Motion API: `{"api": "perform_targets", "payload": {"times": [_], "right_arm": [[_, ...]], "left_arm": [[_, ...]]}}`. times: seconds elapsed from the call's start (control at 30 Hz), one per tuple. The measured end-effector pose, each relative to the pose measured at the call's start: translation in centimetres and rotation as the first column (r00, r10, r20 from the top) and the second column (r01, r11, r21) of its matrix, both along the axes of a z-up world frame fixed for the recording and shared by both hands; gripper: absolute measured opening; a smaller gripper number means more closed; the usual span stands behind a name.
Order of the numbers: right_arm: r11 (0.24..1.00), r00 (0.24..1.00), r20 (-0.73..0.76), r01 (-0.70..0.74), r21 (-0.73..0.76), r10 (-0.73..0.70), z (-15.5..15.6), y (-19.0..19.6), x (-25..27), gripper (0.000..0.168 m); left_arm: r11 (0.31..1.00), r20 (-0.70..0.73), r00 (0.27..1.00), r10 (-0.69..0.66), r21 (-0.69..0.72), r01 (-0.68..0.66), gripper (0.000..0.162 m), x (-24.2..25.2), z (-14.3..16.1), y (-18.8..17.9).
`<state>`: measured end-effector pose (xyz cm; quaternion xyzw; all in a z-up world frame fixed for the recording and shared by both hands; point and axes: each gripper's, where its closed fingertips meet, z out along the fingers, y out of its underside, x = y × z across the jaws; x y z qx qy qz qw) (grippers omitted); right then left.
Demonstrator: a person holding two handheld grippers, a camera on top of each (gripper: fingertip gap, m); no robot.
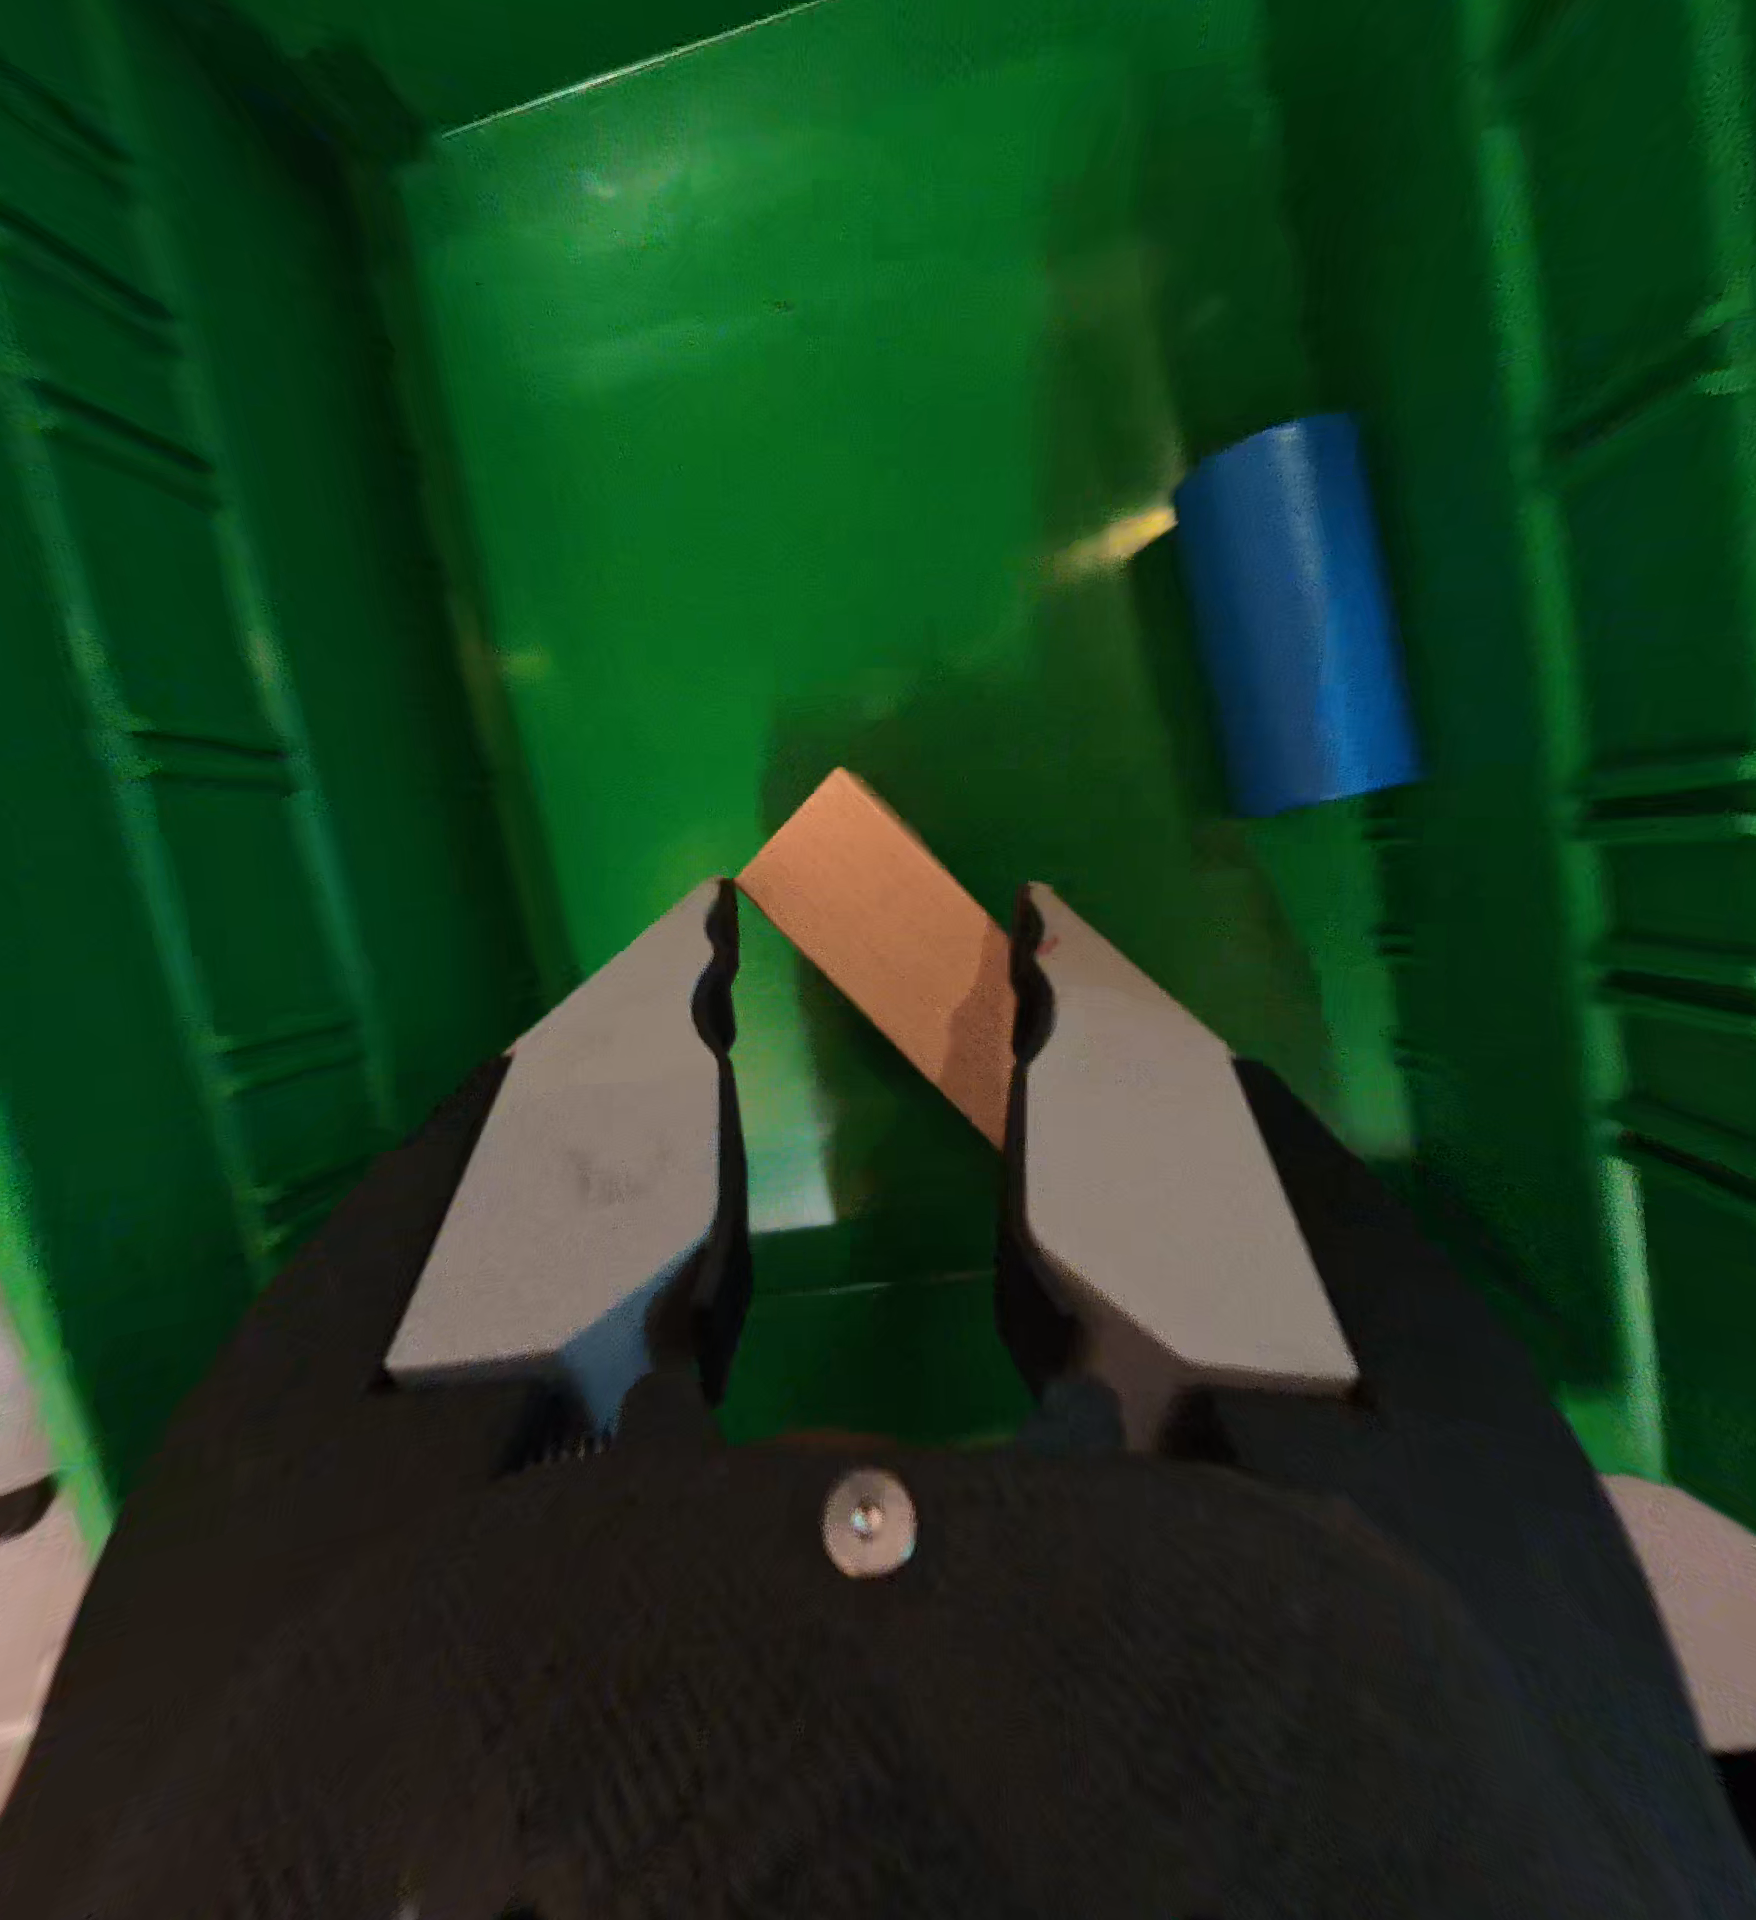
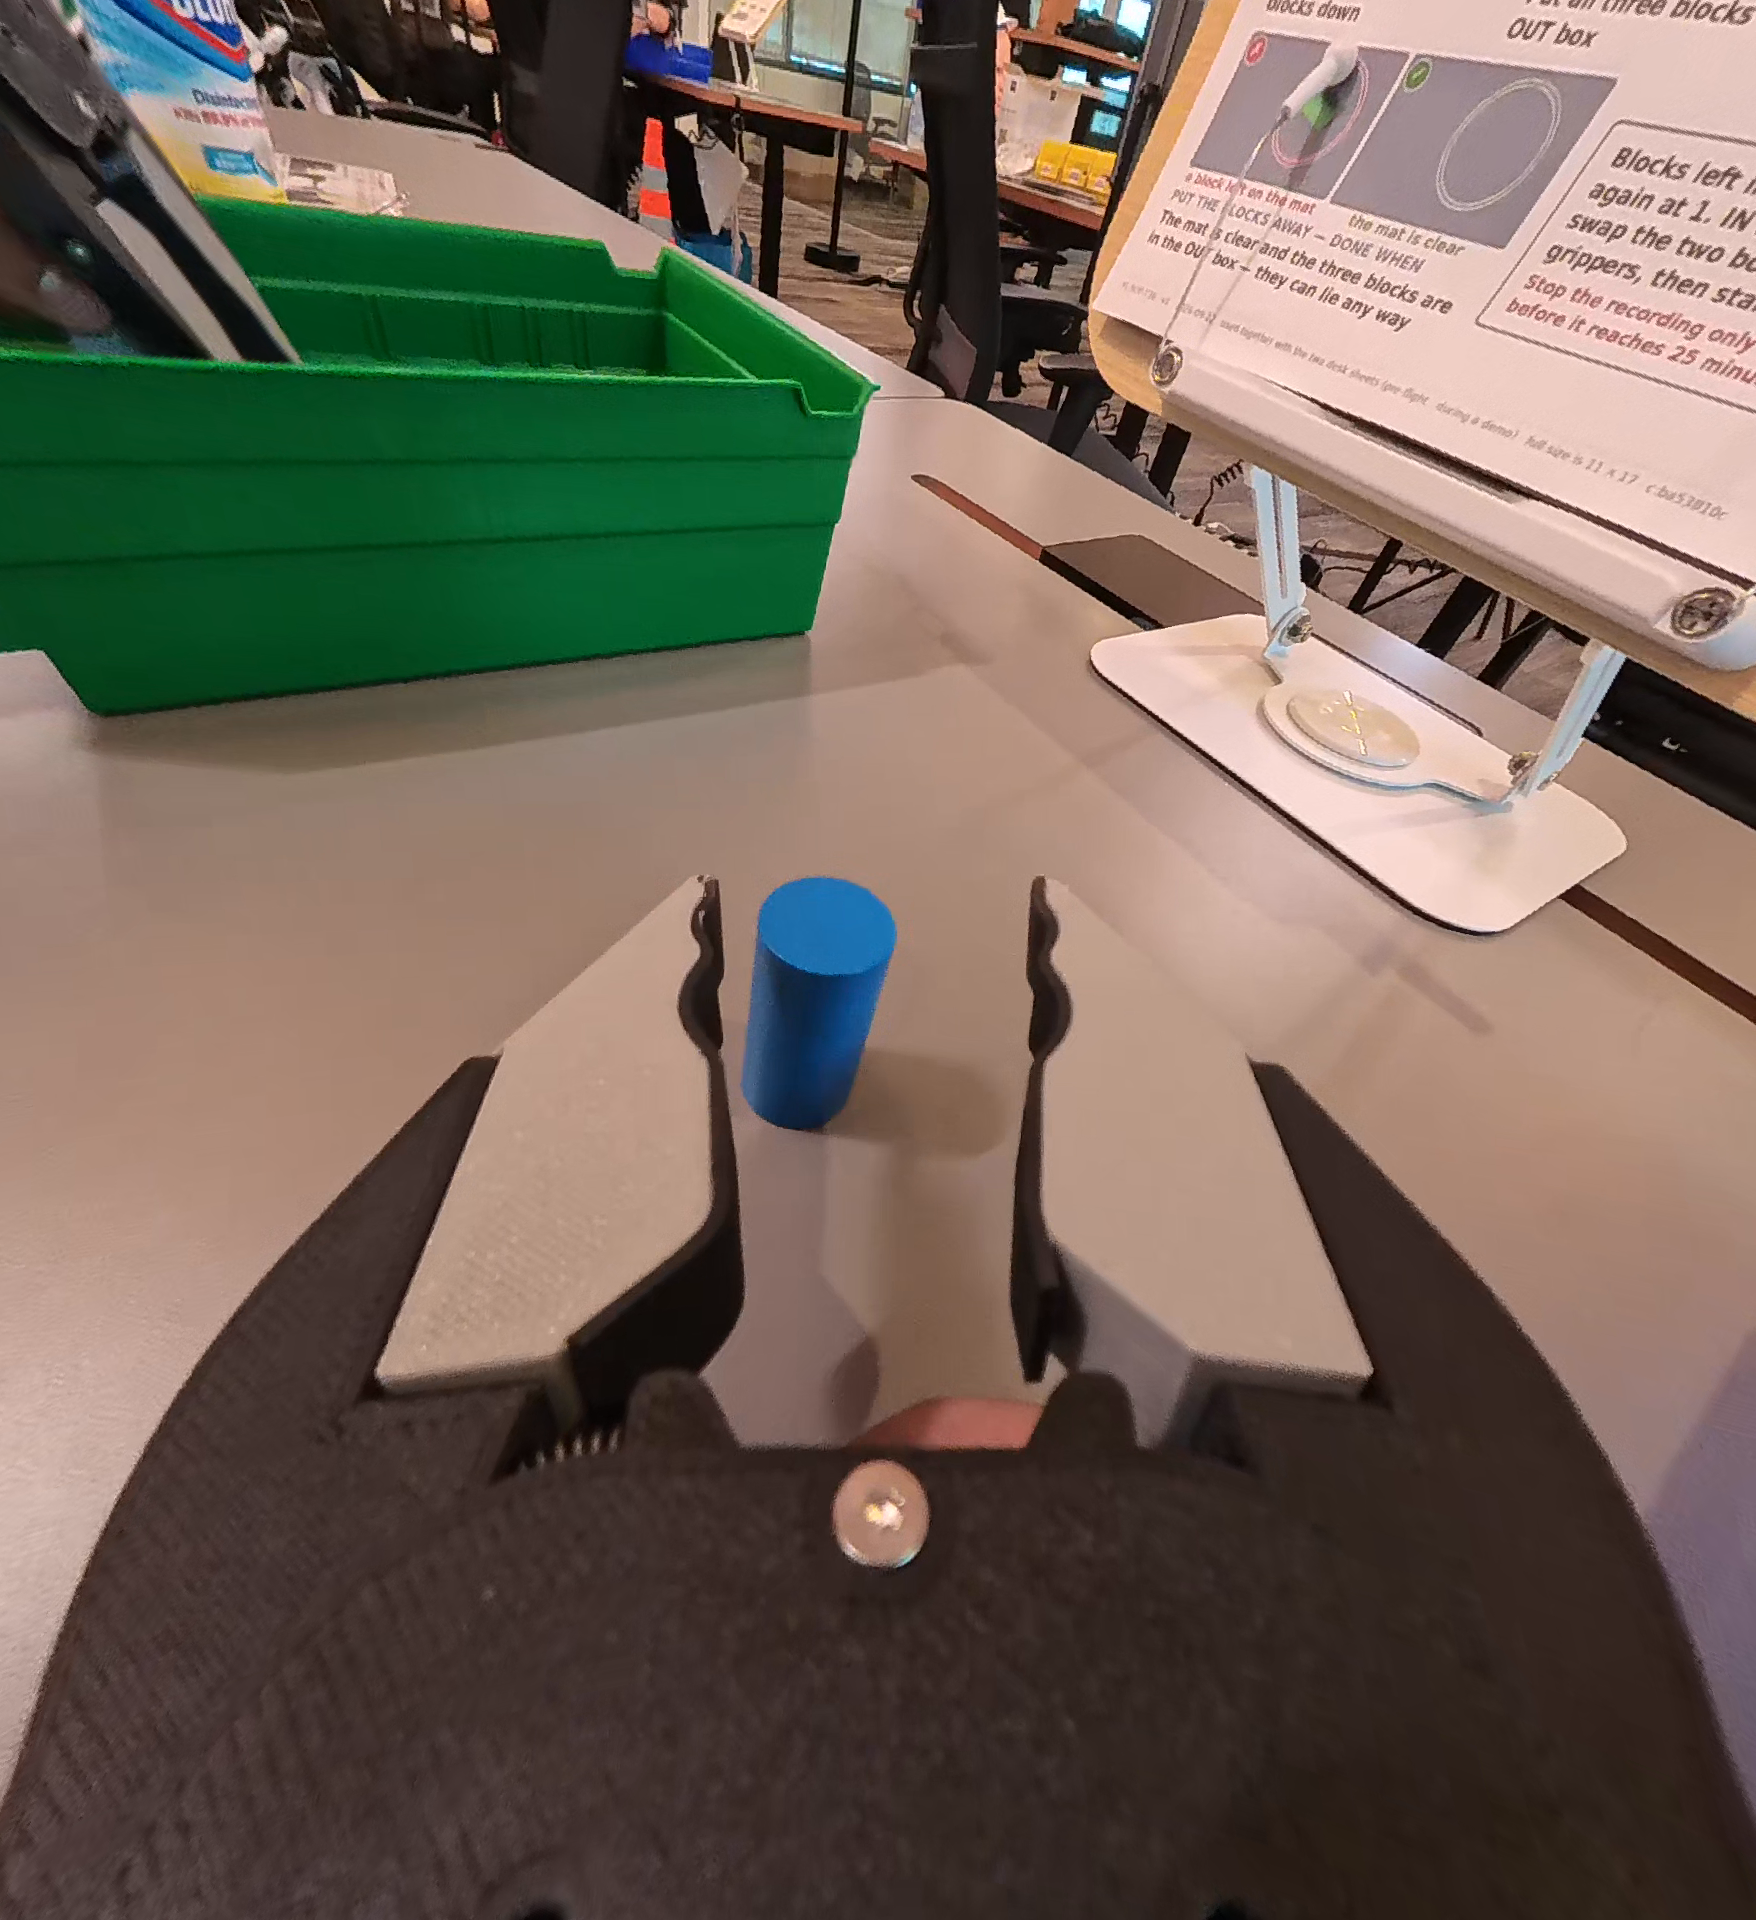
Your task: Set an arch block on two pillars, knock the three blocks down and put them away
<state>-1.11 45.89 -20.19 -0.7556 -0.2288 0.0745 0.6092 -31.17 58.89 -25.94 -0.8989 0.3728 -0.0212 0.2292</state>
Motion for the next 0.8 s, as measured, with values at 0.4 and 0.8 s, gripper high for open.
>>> {"api": "perform_targets", "payload": {"times": [0.4, 0.8], "right_arm": [[1.000, 1.000, 0.022, 0.000, 0.011, 0.000, 0.1, -0.1, -0.2, 0.055], [0.998, 0.996, -0.072, 0.062, 0.012, -0.061, 1.3, 0.0, 1.8, 0.054]], "left_arm": [[0.992, 0.062, 0.997, 0.040, -0.124, -0.032, 0.063, -0.5, -2.2, -2.2], [0.996, 0.011, 0.996, -0.087, -0.017, 0.087, 0.032, 0.3, -1.2, -1.4]]}}
